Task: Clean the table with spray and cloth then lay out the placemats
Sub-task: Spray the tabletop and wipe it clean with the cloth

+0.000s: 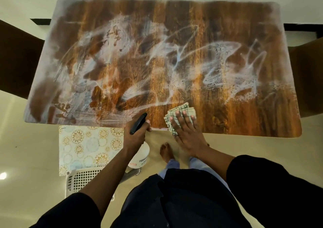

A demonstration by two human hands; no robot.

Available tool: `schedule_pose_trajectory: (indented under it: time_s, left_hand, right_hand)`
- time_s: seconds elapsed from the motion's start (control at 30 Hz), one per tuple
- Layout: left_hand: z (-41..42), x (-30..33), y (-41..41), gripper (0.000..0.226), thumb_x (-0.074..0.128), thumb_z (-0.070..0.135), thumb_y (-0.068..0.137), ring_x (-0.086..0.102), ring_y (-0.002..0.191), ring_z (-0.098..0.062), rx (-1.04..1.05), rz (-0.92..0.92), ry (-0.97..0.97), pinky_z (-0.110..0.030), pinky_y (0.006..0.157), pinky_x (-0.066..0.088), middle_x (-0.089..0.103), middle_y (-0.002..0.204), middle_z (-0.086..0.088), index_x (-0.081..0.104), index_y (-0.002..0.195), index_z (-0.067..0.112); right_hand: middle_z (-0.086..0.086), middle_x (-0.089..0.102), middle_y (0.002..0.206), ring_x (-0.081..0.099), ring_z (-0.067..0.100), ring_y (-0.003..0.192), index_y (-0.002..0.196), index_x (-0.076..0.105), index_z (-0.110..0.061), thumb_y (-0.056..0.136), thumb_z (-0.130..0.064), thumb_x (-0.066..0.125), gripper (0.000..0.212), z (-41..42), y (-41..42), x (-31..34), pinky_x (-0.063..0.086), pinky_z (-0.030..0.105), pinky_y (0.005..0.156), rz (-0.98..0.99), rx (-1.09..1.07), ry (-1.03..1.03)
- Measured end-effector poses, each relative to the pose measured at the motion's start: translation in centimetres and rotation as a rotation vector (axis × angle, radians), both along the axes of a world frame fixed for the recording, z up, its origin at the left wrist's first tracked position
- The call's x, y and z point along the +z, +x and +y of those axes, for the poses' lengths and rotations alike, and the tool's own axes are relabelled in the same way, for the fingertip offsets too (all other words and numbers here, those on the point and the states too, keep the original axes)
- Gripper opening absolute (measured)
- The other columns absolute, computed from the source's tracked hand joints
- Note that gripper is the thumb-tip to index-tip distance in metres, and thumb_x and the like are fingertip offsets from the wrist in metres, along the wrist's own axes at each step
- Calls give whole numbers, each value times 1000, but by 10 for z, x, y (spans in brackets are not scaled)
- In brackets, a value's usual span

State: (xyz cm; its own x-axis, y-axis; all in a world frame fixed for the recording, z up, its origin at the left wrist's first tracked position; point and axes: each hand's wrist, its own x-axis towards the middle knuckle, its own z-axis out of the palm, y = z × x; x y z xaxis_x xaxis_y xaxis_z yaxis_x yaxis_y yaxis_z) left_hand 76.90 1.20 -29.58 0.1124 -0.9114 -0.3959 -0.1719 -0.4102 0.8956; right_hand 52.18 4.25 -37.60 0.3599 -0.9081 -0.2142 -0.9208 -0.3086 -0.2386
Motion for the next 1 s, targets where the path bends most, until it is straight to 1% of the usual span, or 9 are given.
schedule_pose_trajectory:
  time_s: [0.1, 0.17, 0.23, 0.33, 0.5, 0.6, 0.7, 0.87, 1.0]
  left_hand:
    - [7, 0, 7, 26, 69, 25, 102, 62, 58, -52, 11, -49, 15, -33, 46, 45, 72, 73, -22, 76, 81, 9]
    - [11, 0, 13, 25, 69, 26, 98, 63, 60, -54, 22, -65, 14, -35, 45, 44, 69, 71, -29, 76, 78, 12]
    - [14, 2, 17, 27, 67, 30, 93, 57, 49, -46, 30, -73, 7, -36, 45, 42, 64, 70, -35, 74, 76, 10]
    - [20, 3, 19, 27, 65, 28, 94, 51, 44, -29, 19, -75, 7, -30, 44, 41, 67, 69, -30, 75, 81, 7]
    - [20, 0, 6, 28, 66, 28, 93, 53, 45, -28, -2, -78, 29, -32, 45, 43, 71, 71, -24, 74, 80, 5]
    - [16, -6, -12, 32, 67, 31, 96, 54, 48, -30, -61, -57, 32, -35, 46, 44, 72, 72, -21, 74, 79, 5]
    - [14, -8, -38, 32, 68, 33, 96, 51, 44, -20, -103, -46, 41, -31, 45, 43, 73, 74, -21, 74, 82, 5]
    - [10, -13, -90, 24, 67, 16, 105, 54, 44, -11, -198, -23, 46, -27, 46, 43, 74, 75, -18, 75, 87, 2]
    - [7, -11, -132, 24, 68, 25, 102, 60, 52, -7, -285, 11, 55, -23, 51, 45, 75, 79, -15, 75, 90, 6]
  right_hand:
    - [6, -14, 172, -15, 31, 158, 165, -3, -24, 107, -42, 37, 73, -7, 39, 1, 2, 55, 127, -45, 163, -9]
    - [7, -11, 172, -14, 32, 158, 165, 1, -24, 105, -45, 38, 74, -18, 65, -4, 2, 55, 127, -17, 278, -27]
    - [8, -8, 173, -13, 33, 158, 165, 7, -23, 104, -47, 38, 73, -28, 86, -9, 6, 56, 126, 11, 354, -14]
    - [8, -2, 173, -8, 33, 159, 165, 14, -23, 104, -48, 41, 72, -33, 94, -14, 10, 56, 125, 8, 376, -7]
    - [6, 2, 173, -2, 30, 159, 166, 10, -24, 107, -43, 40, 68, -21, 44, -4, 9, 54, 127, -51, 465, -77]
    - [3, -4, 173, -5, 28, 160, 166, 5, -27, 109, -44, 37, 67, -2, -2, 1, 9, 53, 127, -53, 370, -72]
    - [4, -3, 173, -3, 28, 160, 166, 5, -27, 107, -44, 42, 71, 20, -52, 1, 13, 54, 126, -16, 227, -35]
    - [6, 0, 173, 0, 29, 160, 166, 8, -23, 103, -42, 38, 72, 49, -141, 10, 13, 54, 127, 83, 37, 19]
    - [5, -4, 173, -4, 29, 160, 165, 1, -26, 101, -48, 28, 74, 65, -211, 9, 18, 58, 124, 146, -320, 133]
